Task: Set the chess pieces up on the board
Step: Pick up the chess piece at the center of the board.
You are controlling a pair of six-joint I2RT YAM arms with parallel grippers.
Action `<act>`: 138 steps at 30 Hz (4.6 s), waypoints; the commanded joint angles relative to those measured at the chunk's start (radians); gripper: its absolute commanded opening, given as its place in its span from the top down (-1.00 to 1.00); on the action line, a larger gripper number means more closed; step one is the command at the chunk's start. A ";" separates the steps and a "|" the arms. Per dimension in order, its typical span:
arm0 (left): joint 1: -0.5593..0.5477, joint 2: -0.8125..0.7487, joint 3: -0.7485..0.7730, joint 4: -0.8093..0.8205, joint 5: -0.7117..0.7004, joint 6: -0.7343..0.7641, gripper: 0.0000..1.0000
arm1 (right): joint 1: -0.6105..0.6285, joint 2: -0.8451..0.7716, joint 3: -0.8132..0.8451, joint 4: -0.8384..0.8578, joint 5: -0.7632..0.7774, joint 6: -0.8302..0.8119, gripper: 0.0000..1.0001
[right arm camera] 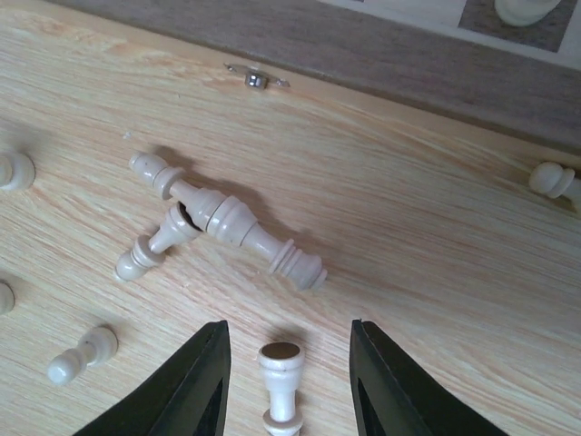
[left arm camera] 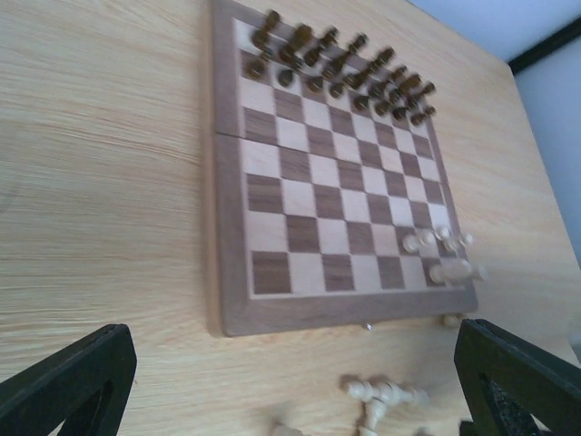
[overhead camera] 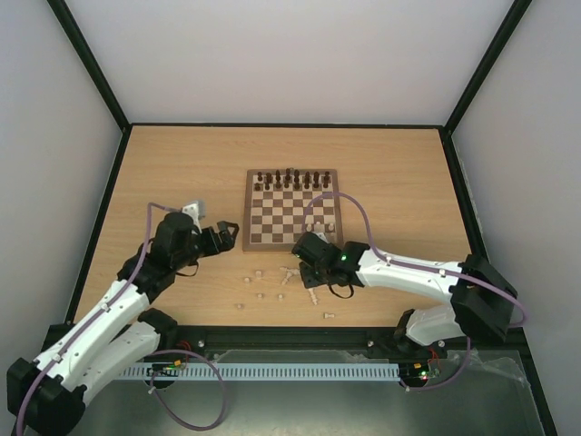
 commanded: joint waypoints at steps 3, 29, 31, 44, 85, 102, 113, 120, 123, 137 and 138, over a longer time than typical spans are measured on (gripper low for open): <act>-0.153 0.106 0.063 0.046 0.011 0.016 -0.98 | -0.035 -0.081 -0.108 0.147 -0.045 -0.032 0.26; -0.423 0.580 0.194 0.157 -0.095 0.021 -0.01 | -0.104 -0.071 -0.263 0.357 -0.115 -0.110 0.33; -0.424 0.592 0.194 0.162 -0.091 0.018 -0.03 | -0.104 -0.074 -0.265 0.349 -0.103 -0.104 0.34; -0.425 0.536 0.203 0.129 -0.129 0.005 -0.77 | -0.022 -0.339 -0.232 0.043 -0.071 0.050 0.24; -0.461 0.638 0.215 0.163 -0.031 0.018 -0.18 | -0.044 -0.218 -0.244 0.240 -0.121 -0.109 0.26; -0.461 0.593 0.208 0.140 -0.059 0.016 -0.54 | 0.224 -0.227 -0.183 -0.038 -0.029 0.191 0.26; -0.461 0.552 0.187 0.137 -0.066 0.011 -0.58 | 0.254 -0.107 -0.136 -0.069 0.075 0.264 0.26; -0.461 0.544 0.185 0.135 -0.065 0.012 -0.58 | 0.254 -0.043 -0.158 0.009 0.050 0.258 0.26; -0.461 0.543 0.183 0.136 -0.064 0.012 -0.58 | 0.254 -0.011 -0.162 0.031 0.043 0.260 0.26; -0.461 0.521 0.177 0.129 -0.056 0.012 -0.59 | 0.229 0.009 -0.197 0.069 0.020 0.247 0.68; -0.461 0.519 0.176 0.129 -0.053 0.012 -0.59 | 0.223 0.006 -0.201 0.070 0.018 0.242 0.69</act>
